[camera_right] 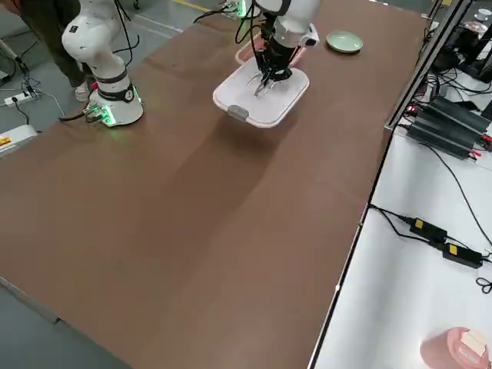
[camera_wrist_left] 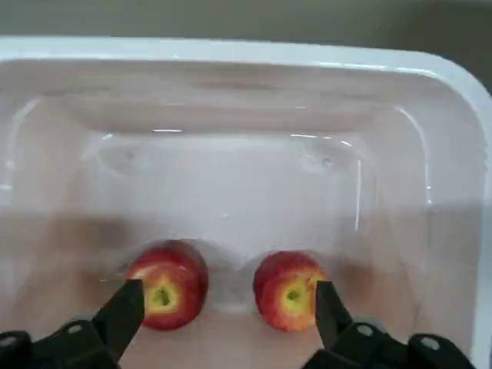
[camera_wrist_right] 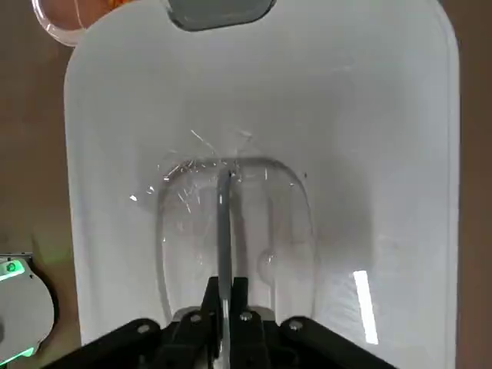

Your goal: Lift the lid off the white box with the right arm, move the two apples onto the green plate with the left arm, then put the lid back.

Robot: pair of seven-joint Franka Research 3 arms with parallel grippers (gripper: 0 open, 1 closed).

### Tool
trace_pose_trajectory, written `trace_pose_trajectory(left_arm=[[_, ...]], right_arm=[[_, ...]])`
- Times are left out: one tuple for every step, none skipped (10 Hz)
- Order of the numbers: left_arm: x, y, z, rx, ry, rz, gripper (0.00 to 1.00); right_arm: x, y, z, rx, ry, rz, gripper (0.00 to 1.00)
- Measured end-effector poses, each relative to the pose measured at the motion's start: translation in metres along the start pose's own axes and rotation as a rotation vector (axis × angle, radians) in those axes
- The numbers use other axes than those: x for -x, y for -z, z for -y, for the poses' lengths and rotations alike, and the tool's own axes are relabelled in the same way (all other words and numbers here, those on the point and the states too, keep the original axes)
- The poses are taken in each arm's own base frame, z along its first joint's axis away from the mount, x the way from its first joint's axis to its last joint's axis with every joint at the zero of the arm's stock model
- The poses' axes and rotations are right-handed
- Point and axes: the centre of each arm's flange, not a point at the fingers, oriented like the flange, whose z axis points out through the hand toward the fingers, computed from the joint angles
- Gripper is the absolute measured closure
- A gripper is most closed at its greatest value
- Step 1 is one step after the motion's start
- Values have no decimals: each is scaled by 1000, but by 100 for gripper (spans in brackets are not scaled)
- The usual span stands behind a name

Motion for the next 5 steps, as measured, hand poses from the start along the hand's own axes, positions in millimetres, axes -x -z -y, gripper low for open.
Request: trace_pose_trajectory(left_arm=[[-2, -13, -13, 12, 13, 5, 2], [0, -29, -26, 12, 20, 3, 2], [7, -49, -35, -9, 21, 0, 2], [15, -67, -40, -27, 17, -4, 2], [23, -79, -43, -29, 16, -2, 2]], right_arm=[[4, -1, -2, -2, -7, -1, 93], [8, -1, -3, -3, -13, -3, 93], [11, -1, -4, -4, -17, -4, 93], [12, -1, -4, -5, -18, -4, 93], [12, -1, -4, -5, -18, -4, 93]])
